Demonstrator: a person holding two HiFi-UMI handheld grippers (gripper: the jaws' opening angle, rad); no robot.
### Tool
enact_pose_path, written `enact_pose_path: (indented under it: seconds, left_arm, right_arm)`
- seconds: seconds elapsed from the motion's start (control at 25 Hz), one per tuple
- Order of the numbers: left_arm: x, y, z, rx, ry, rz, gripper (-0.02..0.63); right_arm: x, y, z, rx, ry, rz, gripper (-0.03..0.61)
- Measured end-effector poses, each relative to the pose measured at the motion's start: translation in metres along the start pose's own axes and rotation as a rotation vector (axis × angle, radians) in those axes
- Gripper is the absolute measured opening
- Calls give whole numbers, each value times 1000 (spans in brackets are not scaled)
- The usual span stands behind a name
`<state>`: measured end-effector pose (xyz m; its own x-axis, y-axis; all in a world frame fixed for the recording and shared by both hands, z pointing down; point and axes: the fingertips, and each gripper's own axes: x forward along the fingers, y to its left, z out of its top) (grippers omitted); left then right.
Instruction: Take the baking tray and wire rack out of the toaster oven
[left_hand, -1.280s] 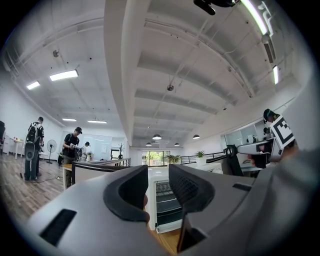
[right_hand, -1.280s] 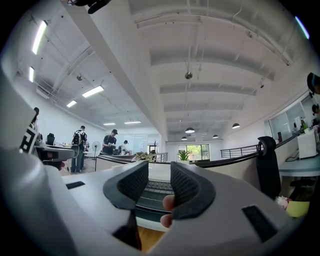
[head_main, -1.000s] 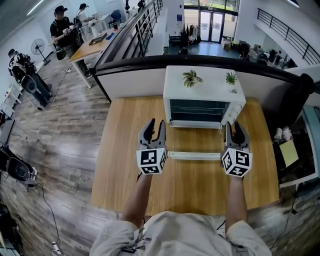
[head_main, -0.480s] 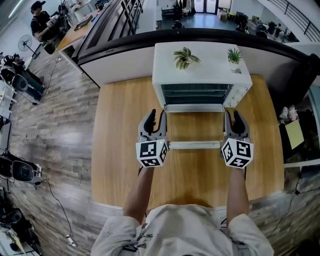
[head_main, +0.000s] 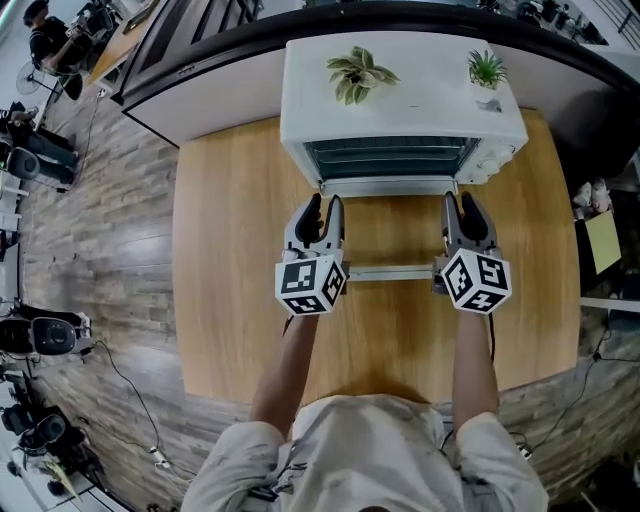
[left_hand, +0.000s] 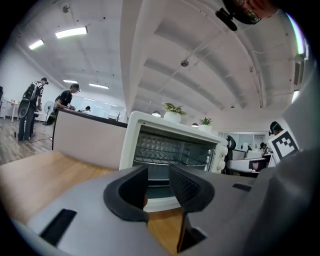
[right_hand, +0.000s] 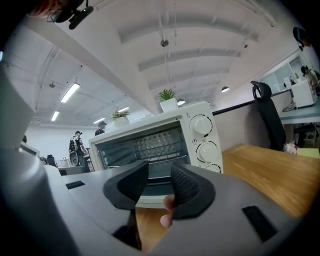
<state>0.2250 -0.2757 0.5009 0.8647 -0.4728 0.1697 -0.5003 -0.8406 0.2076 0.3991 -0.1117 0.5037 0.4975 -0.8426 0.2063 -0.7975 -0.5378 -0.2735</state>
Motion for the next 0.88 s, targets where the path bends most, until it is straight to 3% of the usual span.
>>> enact_pose_path:
  seconds: [0.12,0.28,0.44,0.88]
  left_arm:
    - [16,1,-12,-42,20,3,143]
    - [35,6,-26,-166,35,12,143]
    - [54,13,-37,-354,47,21,143]
    - [95,20,-54,-757,7,-6,156]
  right_arm:
    - [15,-4,-10,71,21,11,153]
    - [37,-8,-24,248,54,39,153]
    - [58,-14,-33,440,78,50,153]
    - [108,-25,-53,871,81,45,161]
